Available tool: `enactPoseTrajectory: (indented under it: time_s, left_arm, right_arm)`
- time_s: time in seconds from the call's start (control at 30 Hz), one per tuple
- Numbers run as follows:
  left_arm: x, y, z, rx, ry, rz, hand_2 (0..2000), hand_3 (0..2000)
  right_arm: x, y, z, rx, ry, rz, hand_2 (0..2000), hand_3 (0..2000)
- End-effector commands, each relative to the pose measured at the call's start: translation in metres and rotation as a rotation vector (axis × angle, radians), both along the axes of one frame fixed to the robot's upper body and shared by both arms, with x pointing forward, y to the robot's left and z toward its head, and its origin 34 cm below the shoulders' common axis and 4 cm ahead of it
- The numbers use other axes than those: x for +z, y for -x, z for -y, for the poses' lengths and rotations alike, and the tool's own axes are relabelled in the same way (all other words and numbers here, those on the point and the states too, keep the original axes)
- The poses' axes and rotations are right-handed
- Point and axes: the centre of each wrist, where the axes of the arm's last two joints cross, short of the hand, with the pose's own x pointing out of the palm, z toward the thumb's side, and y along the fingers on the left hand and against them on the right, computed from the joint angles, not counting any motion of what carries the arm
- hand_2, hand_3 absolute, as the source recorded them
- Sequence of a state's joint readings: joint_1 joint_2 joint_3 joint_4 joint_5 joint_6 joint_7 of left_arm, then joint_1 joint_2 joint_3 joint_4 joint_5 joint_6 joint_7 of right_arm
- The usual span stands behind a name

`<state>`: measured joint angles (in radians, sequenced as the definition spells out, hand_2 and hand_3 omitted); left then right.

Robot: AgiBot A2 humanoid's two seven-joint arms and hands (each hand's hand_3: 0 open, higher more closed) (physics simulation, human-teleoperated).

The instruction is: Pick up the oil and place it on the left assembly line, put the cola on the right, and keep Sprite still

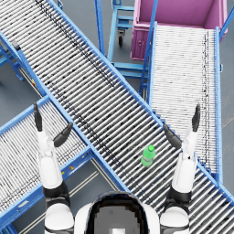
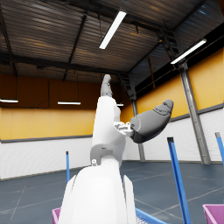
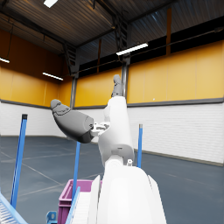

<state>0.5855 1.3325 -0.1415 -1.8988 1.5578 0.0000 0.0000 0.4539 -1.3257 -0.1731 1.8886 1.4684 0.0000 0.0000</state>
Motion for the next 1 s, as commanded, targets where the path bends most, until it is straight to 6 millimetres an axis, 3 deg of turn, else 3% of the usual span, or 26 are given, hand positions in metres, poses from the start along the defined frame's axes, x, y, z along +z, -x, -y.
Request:
enactPoseTrajectory:
  time_s: [0.03,0.7,1.0]
  left_arm:
    - [0.004,0.0,-0.001,0.004,-0.001,0.013,0,0]
    - [-0.014,0.0,0.006,-0.02,0.003,-0.043,0,0]
    - [-0.015,0.002,0.004,-0.013,0.009,-0.042,0,0]
  right_arm:
    - [0.005,0.001,0.001,-0.003,0.004,0.019,0,0]
    - [-0.016,-0.002,-0.009,0.031,-0.007,-0.056,0,0]
    - [-0.01,-0.001,-0.011,0.036,-0.003,-0.033,0,0]
